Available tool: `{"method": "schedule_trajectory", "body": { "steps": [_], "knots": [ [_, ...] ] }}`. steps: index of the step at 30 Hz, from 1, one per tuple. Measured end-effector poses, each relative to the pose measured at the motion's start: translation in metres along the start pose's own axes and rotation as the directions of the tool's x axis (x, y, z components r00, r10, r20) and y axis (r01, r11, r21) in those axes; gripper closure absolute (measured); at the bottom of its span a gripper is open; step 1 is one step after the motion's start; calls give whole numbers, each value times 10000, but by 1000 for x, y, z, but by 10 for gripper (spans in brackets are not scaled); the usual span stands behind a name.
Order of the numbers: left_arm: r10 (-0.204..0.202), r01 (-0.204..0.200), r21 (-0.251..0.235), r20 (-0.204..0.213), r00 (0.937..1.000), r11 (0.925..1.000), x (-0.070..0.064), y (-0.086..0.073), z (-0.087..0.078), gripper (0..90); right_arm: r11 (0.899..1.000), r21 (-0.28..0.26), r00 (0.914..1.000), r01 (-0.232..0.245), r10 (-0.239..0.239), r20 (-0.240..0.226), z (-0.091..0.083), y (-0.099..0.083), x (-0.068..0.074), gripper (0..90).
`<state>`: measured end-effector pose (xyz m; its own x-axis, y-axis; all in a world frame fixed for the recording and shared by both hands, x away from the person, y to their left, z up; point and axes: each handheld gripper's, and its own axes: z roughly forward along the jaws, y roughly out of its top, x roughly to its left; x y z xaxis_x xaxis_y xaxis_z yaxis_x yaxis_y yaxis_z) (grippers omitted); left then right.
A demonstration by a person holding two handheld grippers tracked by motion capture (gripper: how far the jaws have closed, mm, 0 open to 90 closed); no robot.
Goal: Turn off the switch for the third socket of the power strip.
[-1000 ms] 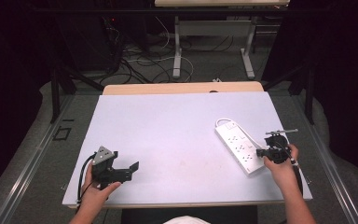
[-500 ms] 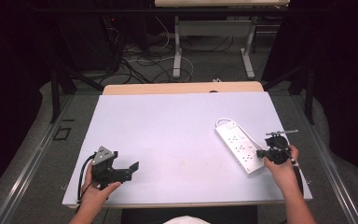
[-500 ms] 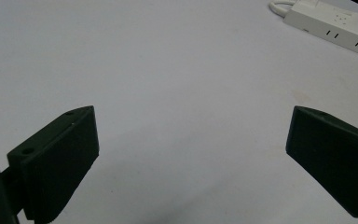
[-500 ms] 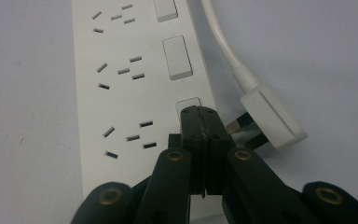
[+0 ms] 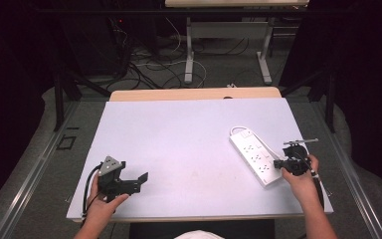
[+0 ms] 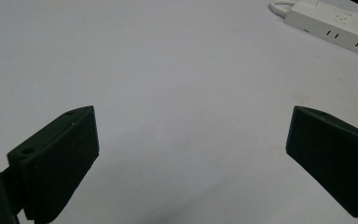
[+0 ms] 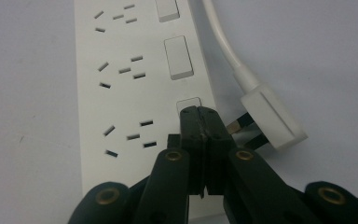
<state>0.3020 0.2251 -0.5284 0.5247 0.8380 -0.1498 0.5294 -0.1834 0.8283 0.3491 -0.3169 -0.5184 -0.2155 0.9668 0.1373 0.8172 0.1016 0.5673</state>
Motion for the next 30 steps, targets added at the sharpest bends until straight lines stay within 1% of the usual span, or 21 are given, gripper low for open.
{"method": "schedule_trajectory", "body": {
  "steps": [4,5,6,8,10,11,13,14,16,17,18,19,20,21,22,23,24,25,27,30],
  "knots": [
    [4,-4,-10,6,10000,10000,0,0,0,23,10000,-30,9999,11,-11,-121,0,0,0,845],
    [-73,73,-42,40,10000,10000,0,0,1,24,9999,-97,9999,27,-28,-156,0,0,0,834],
    [-51,51,-89,9,10000,9999,0,0,1,23,9999,-136,9998,-102,99,-195,0,0,1,825],
    [-55,55,-62,30,10000,10000,0,1,1,23,9998,-191,9999,-4,1,-156,0,-1,0,793],
    [-44,44,-34,41,10000,10000,0,1,1,23,9997,-194,9999,-132,131,-63,-1,-1,0,760],
    [-62,62,-49,42,10000,10000,0,1,1,23,9998,-210,9999,-49,46,-149,-1,-2,0,742],
    [-66,65,-113,-22,10000,9999,2,1,1,23,9996,-294,9998,-36,31,-183,-1,-2,0,712],
    [-126,127,-56,36,9999,9999,2,1,1,23,9994,-331,9997,-112,106,-200,-1,-2,1,698],
    [-41,41,-30,-12,10000,10000,2,1,0,23,9992,-410,9998,-2,-5,-187,-2,-1,1,671],
    [-53,53,-35,-15,10000,10000,2,1,0,23,9989,-436,9997,-142,134,-184,-2,-1,3,656],
    [-89,89,-59,7,10000,9999,2,1,0,23,9988,-479,9998,-110,102,-165,-3,0,3,634],
    [-99,98,-134,-59,9999,9999,3,0,0,23,9986,-520,9999,-78,72,-116,-3,0,4,623],
    [-115,115,-68,2,9999,9999,3,1,-1,23,9984,-559,9999,-38,30,-140,-3,0,4,614],
    [-142,142,-68,-24,9999,9999,4,1,-1,23,9984,-572,9999,-19,10,-151,-3,0,5,599],
    [-183,182,-166,-72,9998,9997,4,0,-1,23,9984,-559,9998,-72,60,-205,-4,0,6,590],
    [-190,189,-142,-67,9998,9997,4,0,-1,23,9982,-600,9998,27,-37,-179,-4,0,6,580],
    [-198,198,-113,-65,9998,9997,5,1,-2,23,9983,-577,9999,-7,-2,-156,-4,0,7,570],
    [-217,216,-110,-54,9997,9997,6,1,-2,23,9982,-594,9997,61,-74,-231,-4,1,7,559],
    [-234,233,-115,-69,9997,9997,6,1,-2,23,9984,-568,9996,29,-46,-296,-4,1,8,544],
    [-259,257,-186,-119,9996,9995,6,1,-1,23,9976,-689,9994,103,-126,-333,-4,1,10,519]
  ]
}}
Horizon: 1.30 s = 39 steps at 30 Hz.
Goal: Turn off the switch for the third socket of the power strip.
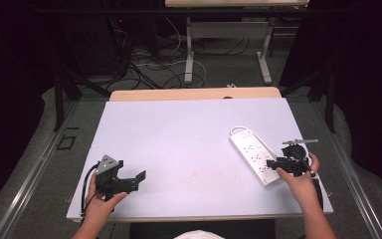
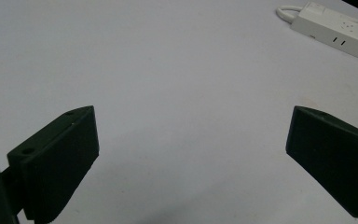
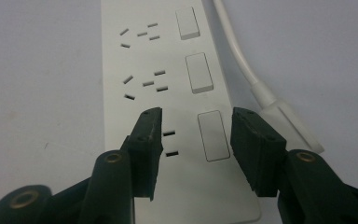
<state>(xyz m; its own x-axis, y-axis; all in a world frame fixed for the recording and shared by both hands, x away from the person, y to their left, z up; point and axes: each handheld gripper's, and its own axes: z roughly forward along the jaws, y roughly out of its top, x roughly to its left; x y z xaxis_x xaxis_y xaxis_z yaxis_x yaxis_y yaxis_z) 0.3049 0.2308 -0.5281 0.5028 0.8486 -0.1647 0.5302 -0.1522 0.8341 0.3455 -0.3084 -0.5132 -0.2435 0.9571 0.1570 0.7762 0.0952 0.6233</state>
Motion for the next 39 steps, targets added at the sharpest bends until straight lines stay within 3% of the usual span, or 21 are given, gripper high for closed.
{"method": "schedule_trajectory", "body": {
  "steps": [13,20,27,34,39],
  "knots": [
    [-163,163,13,-27,9999,9999,1,-1,-1,24,9976,-152,9970,669,-675,-370,-2,10,15,492],
    [-154,154,-3,-25,9999,9999,1,-1,-1,25,9939,-245,9924,1078,-1090,-578,-5,13,30,405],
    [-172,172,12,-11,9999,9999,0,-1,-1,25,9796,-925,9794,1786,-1860,-791,-17,16,48,397],
    [-104,104,10,22,9999,9999,-1,-1,0,25,9693,-1264,9659,2111,-2267,-1253,-24,16,71,369],
    [-114,114,26,26,9999,9999,-2,-2,-1,25,9613,-1498,9591,2314,-2512,-1303,-25,14,84,203]
  ]
}}
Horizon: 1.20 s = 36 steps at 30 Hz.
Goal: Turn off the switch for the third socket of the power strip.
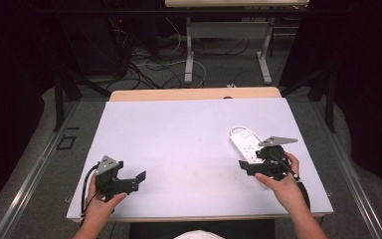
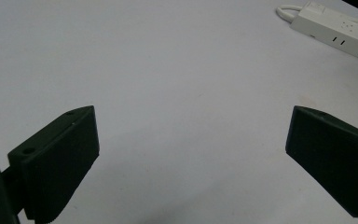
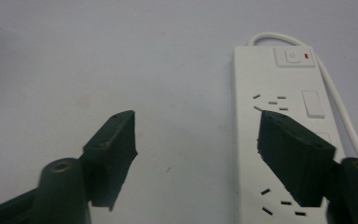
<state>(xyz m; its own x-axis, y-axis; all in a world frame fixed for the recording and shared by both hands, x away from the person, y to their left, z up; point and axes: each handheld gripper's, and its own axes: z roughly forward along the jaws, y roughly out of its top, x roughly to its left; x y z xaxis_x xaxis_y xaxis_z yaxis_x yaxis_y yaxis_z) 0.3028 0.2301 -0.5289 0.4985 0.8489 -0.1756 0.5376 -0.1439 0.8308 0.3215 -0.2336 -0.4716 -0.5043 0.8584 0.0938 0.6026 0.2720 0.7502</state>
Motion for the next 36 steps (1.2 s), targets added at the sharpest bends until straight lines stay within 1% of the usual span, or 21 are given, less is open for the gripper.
{"method": "schedule_trajectory", "body": {
  "steps": [1,3,4,6,7,11,13,17,18,20,24,25,27,29,33,35,36],
  "knots": [
    [-3,3,-4,1,10000,10000,0,0,0,25,10000,-6,10000,-74,74,-29,0,0,3,157],
    [-2,2,-15,-1,10000,10000,0,0,0,25,9999,-41,9999,-130,130,-94,1,0,7,129],
    [-9,9,-12,5,10000,10000,0,0,0,25,9999,-61,9998,-143,143,-126,1,0,9,96],
    [6,-6,2,6,10000,10000,-1,0,0,25,9997,-231,10000,-25,23,-93,2,0,13,6],
    [13,-13,10,-2,10000,10000,-1,0,0,25,9996,-282,9999,-67,64,-81,2,0,16,0],
    [48,-48,62,36,10000,10000,-1,0,1,25,9984,-565,10000,47,-49,-19,3,-3,23,0],
    [63,-64,49,45,10000,10000,-1,0,1,25,9980,-630,9999,90,-85,75,4,-4,26,0],
    [42,-42,50,51,10000,10000,-1,0,1,25,9971,-749,9999,109,-105,59,7,-9,30,0],
    [38,-38,47,54,10000,10000,-1,0,1,25,9965,-822,9998,142,-132,123,8,-10,31,0],
    [44,-45,54,65,10000,10000,-1,0,1,25,9960,-863,9997,226,-223,47,10,-13,33,0],
    [34,-34,78,79,10000,10000,-2,0,2,25,9948,-991,9996,232,-247,-140,14,-17,38,0],
    [97,-98,91,64,9999,9999,-2,0,2,25,9951,-958,9995,246,-262,-154,15,-17,39,0],
    [100,-101,94,73,9999,9999,-2,0,2,25,9937,-1074,9992,328,-352,-205,17,-20,41,0],
    [132,-133,94,84,9999,9999,-2,0,2,25,9934,-1109,9992,306,-333,-222,19,-22,43,0],
    [140,-141,74,111,9998,9999,-3,-1,2,25,9914,-1227,9985,451,-486,-259,22,-26,45,0],
    [150,-151,101,125,9998,9998,-3,-1,2,25,9883,-1405,9977,601,-640,-232,24,-27,45,0],
    [155,-156,116,127,9998,9998,-3,-1,2,25,9875,-1447,9972,618,-672,-333,24,-28,46,0]
  ]
}}
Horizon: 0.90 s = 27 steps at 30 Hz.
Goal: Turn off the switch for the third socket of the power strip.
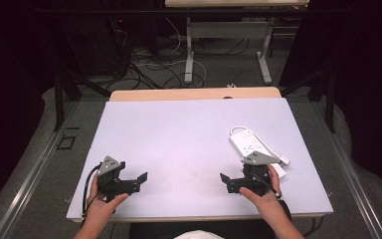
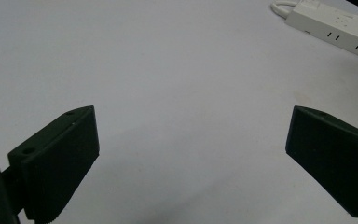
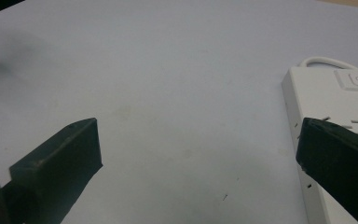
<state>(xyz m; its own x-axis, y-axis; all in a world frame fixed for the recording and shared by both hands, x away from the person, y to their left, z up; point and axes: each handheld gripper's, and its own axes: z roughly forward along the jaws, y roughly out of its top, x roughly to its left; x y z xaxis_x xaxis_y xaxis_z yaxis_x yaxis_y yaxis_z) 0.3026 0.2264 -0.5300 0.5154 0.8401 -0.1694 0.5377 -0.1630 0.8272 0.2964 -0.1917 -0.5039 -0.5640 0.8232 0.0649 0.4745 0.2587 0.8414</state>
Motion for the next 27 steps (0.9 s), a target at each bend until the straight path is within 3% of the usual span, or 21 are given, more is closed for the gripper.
{"method": "schedule_trajectory", "body": {
  "steps": [8,13,16,24,26,27],
  "knots": [
    [95,-95,86,61,9999,9999,-2,0,1,25,9987,-245,9989,458,-461,-102,8,-10,5,0],
    [132,-133,81,103,9999,9999,-2,0,2,25,9980,119,9976,621,-617,-330,14,-17,9,0],
    [63,-64,110,128,9999,9999,-4,-1,2,25,9970,-48,9961,769,-770,-428,19,-20,11,0],
    [168,-171,151,191,9997,9997,-5,-1,4,25,9954,99,9936,956,-948,-606,27,-27,16,0],
    [191,-195,193,211,9996,9996,-5,-1,4,25,9936,406,9923,1050,-1020,-705,28,-28,17,0],
    [202,-207,208,217,9996,9996,-5,-1,4,25,9927,256,9905,1176,-1154,-747,30,-29,16,0]
  ]
}}
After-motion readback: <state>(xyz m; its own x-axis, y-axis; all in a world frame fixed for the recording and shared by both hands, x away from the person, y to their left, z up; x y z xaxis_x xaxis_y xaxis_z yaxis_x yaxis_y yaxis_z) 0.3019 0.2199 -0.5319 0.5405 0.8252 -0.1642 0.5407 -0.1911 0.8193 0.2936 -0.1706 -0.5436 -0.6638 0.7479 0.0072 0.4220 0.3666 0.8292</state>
